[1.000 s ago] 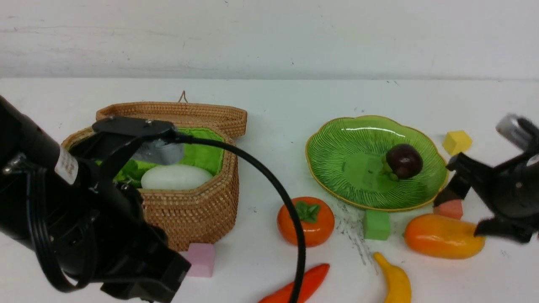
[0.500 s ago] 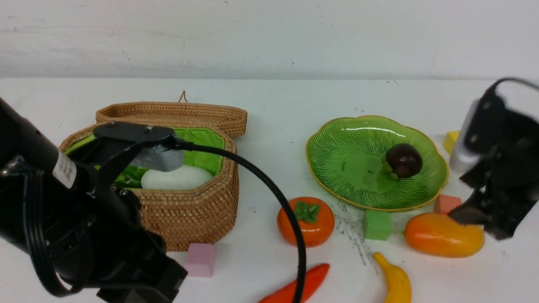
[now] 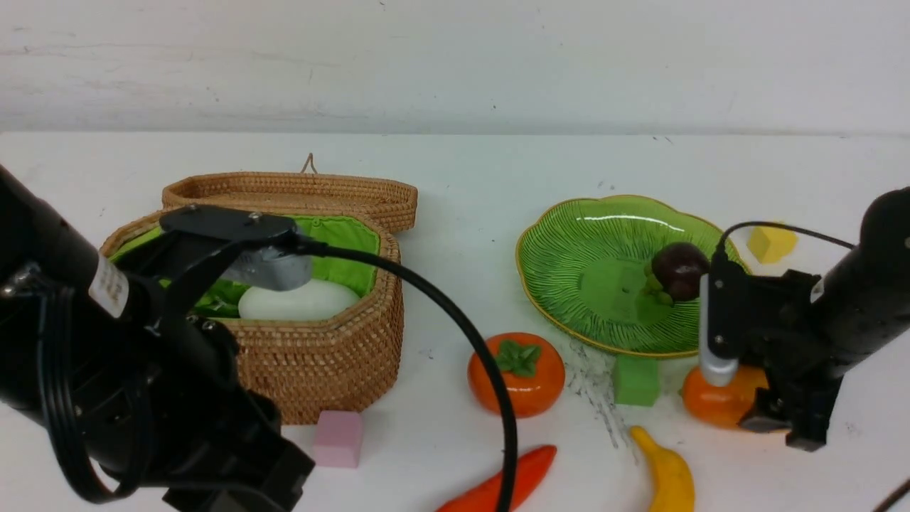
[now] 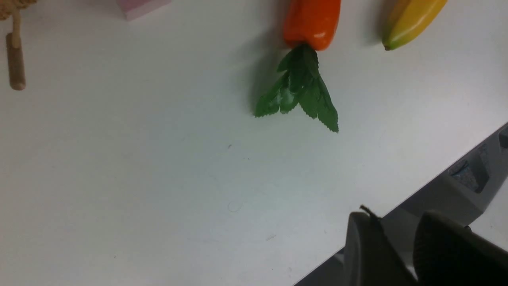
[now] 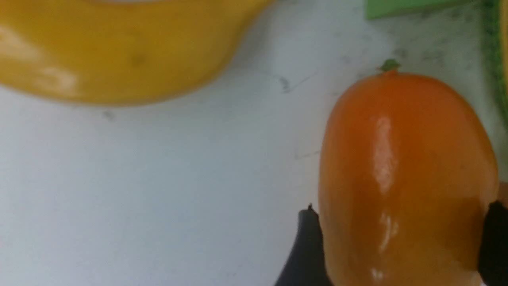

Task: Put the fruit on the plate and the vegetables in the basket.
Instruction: Use the right arm to grab a mango and put it into the right plate

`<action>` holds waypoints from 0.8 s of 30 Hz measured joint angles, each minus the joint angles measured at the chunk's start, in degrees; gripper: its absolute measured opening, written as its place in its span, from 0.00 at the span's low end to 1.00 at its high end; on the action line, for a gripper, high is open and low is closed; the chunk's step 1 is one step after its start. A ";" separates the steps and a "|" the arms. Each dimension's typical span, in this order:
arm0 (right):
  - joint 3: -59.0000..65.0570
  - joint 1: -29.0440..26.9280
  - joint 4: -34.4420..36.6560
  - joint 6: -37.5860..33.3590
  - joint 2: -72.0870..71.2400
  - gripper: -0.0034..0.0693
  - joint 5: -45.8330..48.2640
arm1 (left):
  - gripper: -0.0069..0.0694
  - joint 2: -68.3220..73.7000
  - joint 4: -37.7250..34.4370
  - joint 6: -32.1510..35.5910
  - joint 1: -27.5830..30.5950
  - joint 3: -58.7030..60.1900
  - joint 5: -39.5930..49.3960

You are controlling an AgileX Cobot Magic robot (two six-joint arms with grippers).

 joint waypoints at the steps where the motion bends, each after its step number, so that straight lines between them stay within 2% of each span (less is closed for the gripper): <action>1: 0.00 0.00 -0.25 0.00 1.06 0.80 0.00 | 0.33 0.00 0.00 0.00 0.00 0.00 0.00; 13: -0.63 0.00 -0.46 -0.05 1.99 0.78 0.59 | 0.34 -0.05 -0.23 0.00 0.00 0.00 0.01; 24: -0.23 0.00 0.58 -0.05 0.19 0.77 5.09 | 0.36 -0.05 -0.23 0.00 0.00 0.00 0.01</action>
